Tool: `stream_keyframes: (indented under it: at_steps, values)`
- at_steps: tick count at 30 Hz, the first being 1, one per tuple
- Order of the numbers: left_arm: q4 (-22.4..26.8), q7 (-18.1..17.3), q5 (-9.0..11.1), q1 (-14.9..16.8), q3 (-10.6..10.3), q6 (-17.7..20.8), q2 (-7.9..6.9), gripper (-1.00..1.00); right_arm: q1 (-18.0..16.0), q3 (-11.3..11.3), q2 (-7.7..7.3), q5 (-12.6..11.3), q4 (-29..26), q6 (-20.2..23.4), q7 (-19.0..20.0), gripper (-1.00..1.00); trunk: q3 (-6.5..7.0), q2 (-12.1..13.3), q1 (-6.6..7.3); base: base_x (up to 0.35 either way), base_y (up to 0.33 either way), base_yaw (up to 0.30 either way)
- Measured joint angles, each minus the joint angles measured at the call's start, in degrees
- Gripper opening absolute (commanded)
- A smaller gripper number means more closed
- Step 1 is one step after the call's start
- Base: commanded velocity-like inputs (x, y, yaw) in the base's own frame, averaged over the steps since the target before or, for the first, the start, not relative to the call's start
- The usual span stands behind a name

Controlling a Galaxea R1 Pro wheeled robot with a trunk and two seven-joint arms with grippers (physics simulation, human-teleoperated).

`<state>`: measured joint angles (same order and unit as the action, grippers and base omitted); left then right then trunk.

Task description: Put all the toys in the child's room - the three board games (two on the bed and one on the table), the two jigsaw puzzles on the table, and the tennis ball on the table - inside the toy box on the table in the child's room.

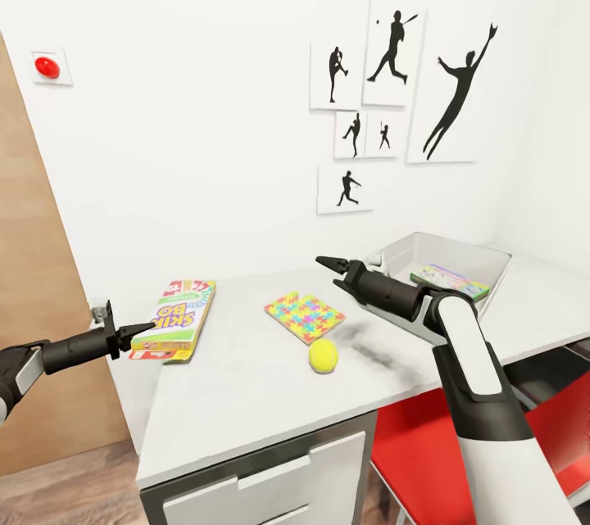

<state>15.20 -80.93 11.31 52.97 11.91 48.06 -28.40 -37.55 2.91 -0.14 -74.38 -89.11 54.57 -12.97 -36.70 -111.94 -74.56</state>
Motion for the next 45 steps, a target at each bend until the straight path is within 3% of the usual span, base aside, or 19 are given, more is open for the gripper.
stream_keyframes:
  at_steps: [7,12,15,20,24,27,32,34,39,43,45]
  values:
    - [0.0,-0.4,0.0,0.0,0.0,0.5,-0.05,-1.0,0.5,0.0,-0.02,0.0,0.1,0.1,0.2,1.0,1.26,2.8,1.53,-0.138,0.0,0.0]
    - [0.0,-5.0,-0.2,0.0,-0.2,0.6,-0.71,-1.0,0.5,-0.3,-0.39,0.0,0.0,0.3,1.2,1.0,2.15,4.8,2.63,-0.157,0.006,0.0]
    - [0.0,-6.9,-0.4,0.0,-0.6,0.6,-1.31,-1.0,2.3,-0.4,-0.8,0.0,-0.2,0.3,6.2,1.0,2.69,6.0,3.3,-0.029,0.001,0.0]
    - [0.1,-7.7,-0.3,0.0,-0.7,0.6,-1.61,-1.0,8.4,-1.0,-1.06,-0.7,-0.5,-0.4,20.3,1.0,3.59,8.0,4.4,-0.006,0.0,0.0]
    - [0.7,-7.8,-0.3,0.0,-0.9,0.6,-1.59,-1.0,13.3,-1.3,-1.39,-0.3,-0.8,-0.9,26.0,1.0,4.3,9.6,5.26,-0.123,0.004,0.0]
    - [2.2,-7.8,-0.2,-0.1,-1.1,0.6,-1.57,-1.0,17.8,-1.2,-2.8,-0.3,-1.4,-1.2,30.0,1.0,4.84,10.8,5.9,-0.268,0.04,0.0]
    - [2.7,-7.9,-0.2,-0.1,-1.2,0.7,-1.55,-1.0,21.0,-1.2,-3.35,0.0,-1.5,-2.7,38.1,1.0,5.74,12.8,7.03,-0.084,0.009,0.0]
    - [2.8,-7.9,-0.2,-0.1,-1.3,0.7,-1.53,-1.0,21.3,-1.1,-3.4,0.0,-1.5,-3.1,40.2,1.0,6.1,13.6,7.47,-0.016,0.002,0.0]
    - [2.8,-7.9,-0.2,-0.2,-1.2,0.7,-1.56,-1.0,21.6,-1.2,-3.42,0.8,-1.5,-3.6,41.5,1.0,7.0,15.6,8.57,-0.004,0.0,0.0]
    - [2.8,-7.9,-0.2,-0.2,-1.2,0.7,-1.45,-1.0,21.7,-1.3,-3.25,4.2,-1.5,-4.7,41.6,1.0,7.72,17.2,9.45,0.0,0.0,0.0]
    - [2.8,-7.9,-0.1,-0.2,-1.2,0.7,-1.47,-1.0,21.7,-1.0,-3.26,7.0,-1.5,-8.6,41.8,1.0,8.08,18.0,9.89,0.0,0.0,0.0]
